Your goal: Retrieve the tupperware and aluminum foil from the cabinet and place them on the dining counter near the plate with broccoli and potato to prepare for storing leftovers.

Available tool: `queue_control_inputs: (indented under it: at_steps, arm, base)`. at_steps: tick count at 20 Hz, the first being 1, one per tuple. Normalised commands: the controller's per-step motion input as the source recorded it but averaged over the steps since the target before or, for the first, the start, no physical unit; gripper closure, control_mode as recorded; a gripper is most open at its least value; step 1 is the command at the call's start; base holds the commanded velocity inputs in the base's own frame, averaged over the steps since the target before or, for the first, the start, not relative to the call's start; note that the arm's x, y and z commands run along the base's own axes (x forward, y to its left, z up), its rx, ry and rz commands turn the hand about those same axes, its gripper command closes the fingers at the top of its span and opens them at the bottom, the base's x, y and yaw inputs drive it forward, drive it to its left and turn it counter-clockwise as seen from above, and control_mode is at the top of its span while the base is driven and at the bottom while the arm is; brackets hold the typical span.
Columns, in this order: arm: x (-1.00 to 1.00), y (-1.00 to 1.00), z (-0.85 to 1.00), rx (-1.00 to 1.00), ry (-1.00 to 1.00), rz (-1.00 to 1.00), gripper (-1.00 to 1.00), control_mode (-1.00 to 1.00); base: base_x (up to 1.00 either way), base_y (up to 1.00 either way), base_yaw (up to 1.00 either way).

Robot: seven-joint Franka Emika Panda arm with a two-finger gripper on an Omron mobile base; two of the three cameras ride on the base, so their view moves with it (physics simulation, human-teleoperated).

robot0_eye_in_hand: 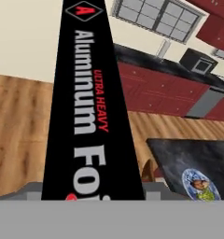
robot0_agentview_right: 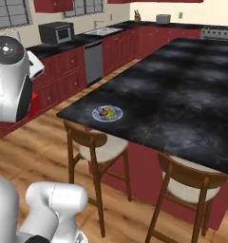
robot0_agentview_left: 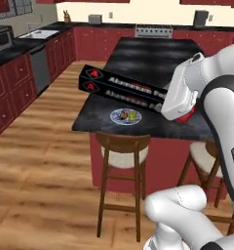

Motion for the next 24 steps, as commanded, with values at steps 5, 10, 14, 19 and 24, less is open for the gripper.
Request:
queue_control_inputs:
  at_steps: [5, 10, 14, 19, 24]
  arm:
    - [0.0, 0.0, 0.0, 0.0, 0.0, 0.0, 1.0, 1.0]
    - [0.0, 0.0, 0.0, 0.0, 0.0, 0.0, 1.0, 1.0]
    - [0.0, 0.0, 0.0, 0.0, 0.0, 0.0, 1.0, 1.0]
    - [0.36, 0.03, -0.13, 0.0, -0.03, -0.24, 1.0, -1.0]
    - [0.74, -0.32, -0.22, 0.04, 0.14, -0.28, 1.0, -1.0]
  base:
    - [1.0, 0.96, -0.53]
    - [1.0, 0.87, -0.56]
    - [0.96, 0.6, -0.59]
    - [0.33, 0.13, -0.24]
    - [0.0, 0.0, 0.0]
